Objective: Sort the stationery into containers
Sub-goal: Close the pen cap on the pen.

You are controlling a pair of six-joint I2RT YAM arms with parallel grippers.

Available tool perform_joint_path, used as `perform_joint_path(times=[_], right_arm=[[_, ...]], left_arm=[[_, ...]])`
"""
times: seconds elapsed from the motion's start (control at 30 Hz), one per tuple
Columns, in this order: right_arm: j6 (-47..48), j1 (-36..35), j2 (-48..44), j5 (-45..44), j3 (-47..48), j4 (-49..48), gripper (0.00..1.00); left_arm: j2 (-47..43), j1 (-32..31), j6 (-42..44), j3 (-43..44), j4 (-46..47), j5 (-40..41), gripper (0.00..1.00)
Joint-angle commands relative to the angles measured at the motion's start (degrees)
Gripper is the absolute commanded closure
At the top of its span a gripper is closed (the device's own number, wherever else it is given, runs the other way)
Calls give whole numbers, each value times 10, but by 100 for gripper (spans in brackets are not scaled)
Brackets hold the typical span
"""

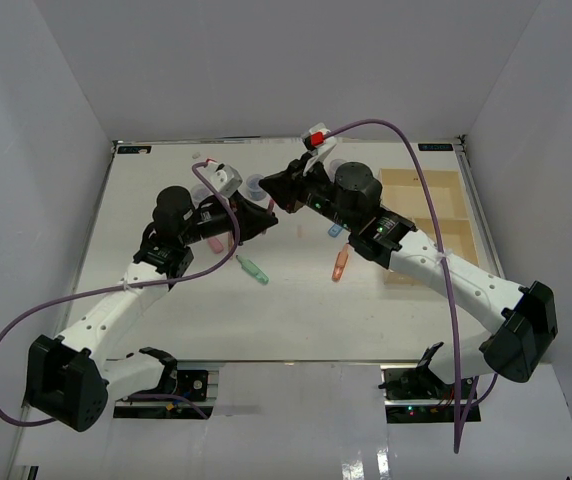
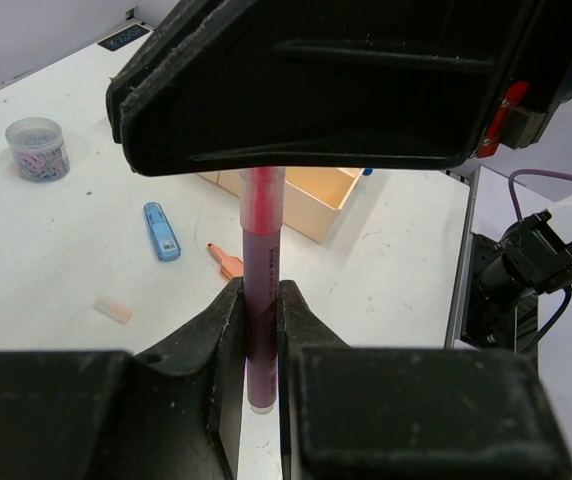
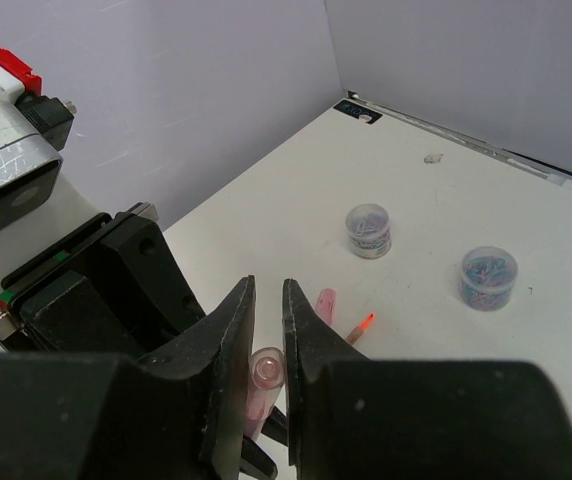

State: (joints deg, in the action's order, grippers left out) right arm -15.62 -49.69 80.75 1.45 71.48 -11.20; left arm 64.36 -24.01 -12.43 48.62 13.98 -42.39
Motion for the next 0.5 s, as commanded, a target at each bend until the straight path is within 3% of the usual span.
perform_joint_path(times=[0.0, 0.47], right_arm=[[27, -27, 67, 94, -81, 300, 92], [34, -27, 78, 121, -108, 308, 92]], left_arm=[[-42, 6, 9, 126, 257, 77, 100], [-35, 6, 23, 145, 279, 84, 100]])
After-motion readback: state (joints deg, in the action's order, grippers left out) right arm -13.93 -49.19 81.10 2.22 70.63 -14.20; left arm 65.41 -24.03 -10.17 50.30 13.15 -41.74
